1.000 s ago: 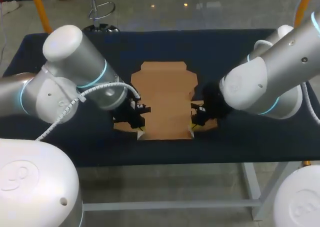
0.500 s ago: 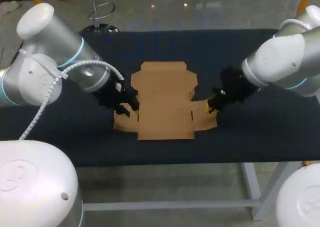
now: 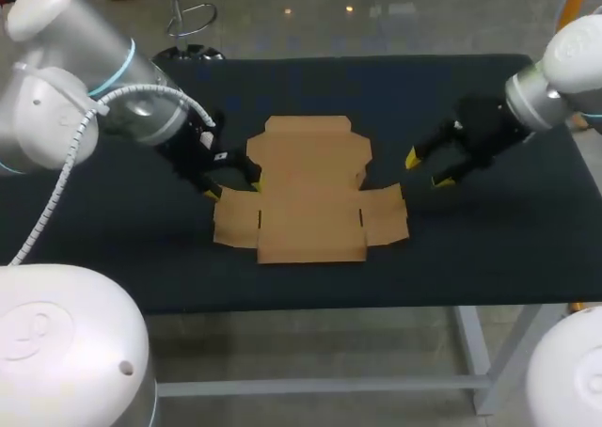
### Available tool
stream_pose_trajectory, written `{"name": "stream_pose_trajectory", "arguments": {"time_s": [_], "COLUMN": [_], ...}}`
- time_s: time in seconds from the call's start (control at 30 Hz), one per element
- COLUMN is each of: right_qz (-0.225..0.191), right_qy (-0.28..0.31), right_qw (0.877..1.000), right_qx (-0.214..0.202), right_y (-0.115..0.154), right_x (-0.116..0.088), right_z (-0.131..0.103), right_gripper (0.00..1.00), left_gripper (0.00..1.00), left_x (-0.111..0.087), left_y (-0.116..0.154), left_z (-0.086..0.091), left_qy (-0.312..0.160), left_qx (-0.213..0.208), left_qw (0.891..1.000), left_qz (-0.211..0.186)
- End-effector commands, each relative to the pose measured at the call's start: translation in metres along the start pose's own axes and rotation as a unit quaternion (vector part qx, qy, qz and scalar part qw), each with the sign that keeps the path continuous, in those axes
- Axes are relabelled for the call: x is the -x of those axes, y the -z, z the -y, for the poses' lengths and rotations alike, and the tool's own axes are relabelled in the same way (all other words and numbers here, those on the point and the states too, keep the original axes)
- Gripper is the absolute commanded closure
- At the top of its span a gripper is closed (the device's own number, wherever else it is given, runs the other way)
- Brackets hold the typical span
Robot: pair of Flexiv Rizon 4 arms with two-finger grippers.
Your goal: Assemble the packaging by folding the flat box into shape, placing the metal phone stand inside, and closing the box properly
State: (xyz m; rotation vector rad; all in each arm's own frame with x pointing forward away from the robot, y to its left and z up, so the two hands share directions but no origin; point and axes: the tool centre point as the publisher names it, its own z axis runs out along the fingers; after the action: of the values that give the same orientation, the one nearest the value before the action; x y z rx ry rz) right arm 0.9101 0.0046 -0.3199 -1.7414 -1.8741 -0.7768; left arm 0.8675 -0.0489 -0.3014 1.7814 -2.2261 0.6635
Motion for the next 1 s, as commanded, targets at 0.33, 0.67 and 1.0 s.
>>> {"name": "stream_pose_trajectory", "arguments": {"time_s": [0.33,0.67,1.0], "right_qz": [-0.145,-0.145,-0.135], "right_qy": [-0.002,-0.002,0.002], "right_qw": [0.989,0.989,0.990], "right_qx": [-0.033,-0.033,-0.030], "right_y": [0.0098,0.0098,0.0107], "right_x": [0.0038,0.0038,-0.0025], "right_z": [-0.0095,-0.0095,-0.0170], "right_gripper": [0.00,0.00,0.00], "left_gripper": [0.00,0.00,0.00], "left_x": [-0.0006,-0.0006,0.0012], "left_y": [0.0041,0.0041,0.0070], "left_z": [0.0052,0.0052,0.0116], "left_qy": [0.000,0.000,0.005], "left_qx": [0.010,0.010,0.004], "left_qw": [1.000,1.000,1.000], "left_qz": [0.002,0.002,0.003]}}
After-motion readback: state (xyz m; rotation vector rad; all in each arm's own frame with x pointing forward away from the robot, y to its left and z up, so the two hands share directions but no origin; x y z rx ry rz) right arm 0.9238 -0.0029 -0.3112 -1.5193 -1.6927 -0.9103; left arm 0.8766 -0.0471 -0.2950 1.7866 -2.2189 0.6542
